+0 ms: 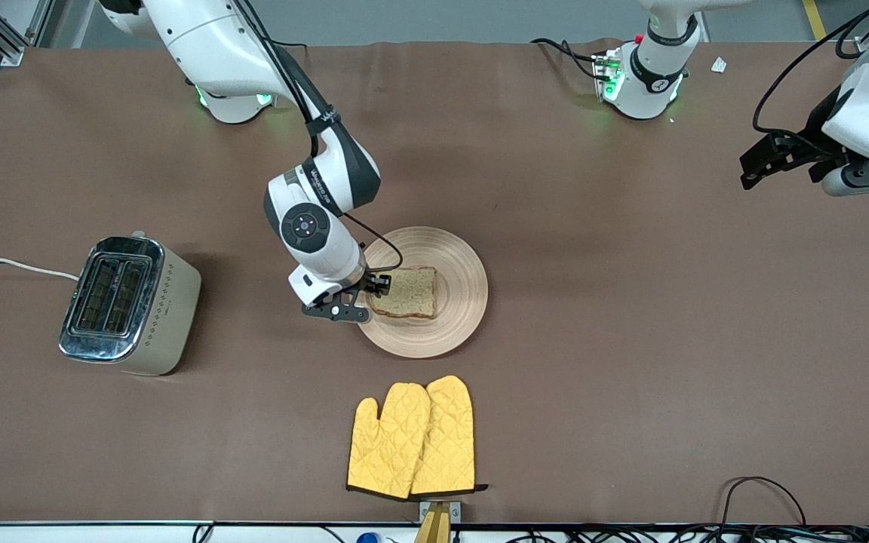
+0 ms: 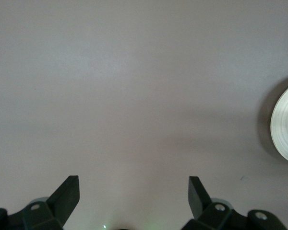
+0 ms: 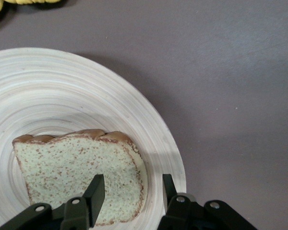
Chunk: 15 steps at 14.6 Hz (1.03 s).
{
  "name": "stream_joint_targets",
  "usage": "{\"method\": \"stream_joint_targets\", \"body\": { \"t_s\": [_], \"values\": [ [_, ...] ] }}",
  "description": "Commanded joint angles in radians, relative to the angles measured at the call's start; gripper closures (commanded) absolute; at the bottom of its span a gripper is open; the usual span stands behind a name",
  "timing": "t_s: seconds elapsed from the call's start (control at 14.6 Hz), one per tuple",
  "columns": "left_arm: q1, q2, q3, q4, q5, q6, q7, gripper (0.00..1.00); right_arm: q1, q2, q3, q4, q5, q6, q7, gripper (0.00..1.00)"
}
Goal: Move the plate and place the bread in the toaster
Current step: 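Grasp the bread slice with the right gripper and lift it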
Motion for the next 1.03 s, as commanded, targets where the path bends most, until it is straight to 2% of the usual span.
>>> {"method": "stream_joint_targets", "body": {
  "t_s": [0.0,0.27,0.41,0.55,0.76,0.96],
  "values": [
    [0.001,0.028,0.009,0.065,-0.002,-0.059,0.025,0.0,0.022,0.022,-0.009,-0.008,0.017,0.042,0.018,0.46],
    [0.001,0.036,0.015,0.084,0.001,-0.087,0.058,0.0,0.023,0.045,-0.009,-0.007,0.014,0.068,0.017,0.49],
    [0.0,0.034,0.015,0.084,0.001,-0.087,0.055,0.0,0.026,0.053,-0.011,-0.007,0.014,0.082,0.017,0.53],
    [0.001,0.036,0.015,0.093,0.004,-0.087,0.057,0.0,0.031,0.059,-0.009,-0.007,0.014,0.088,0.018,0.66],
    [0.006,0.041,0.017,0.11,0.017,-0.088,0.057,0.0,0.031,0.061,-0.009,-0.007,0.014,0.084,0.018,0.96],
    [0.006,0.045,0.018,0.12,0.038,-0.088,0.057,0.0,0.033,0.059,-0.011,-0.005,0.012,0.079,0.014,1.0]
  ]
}}
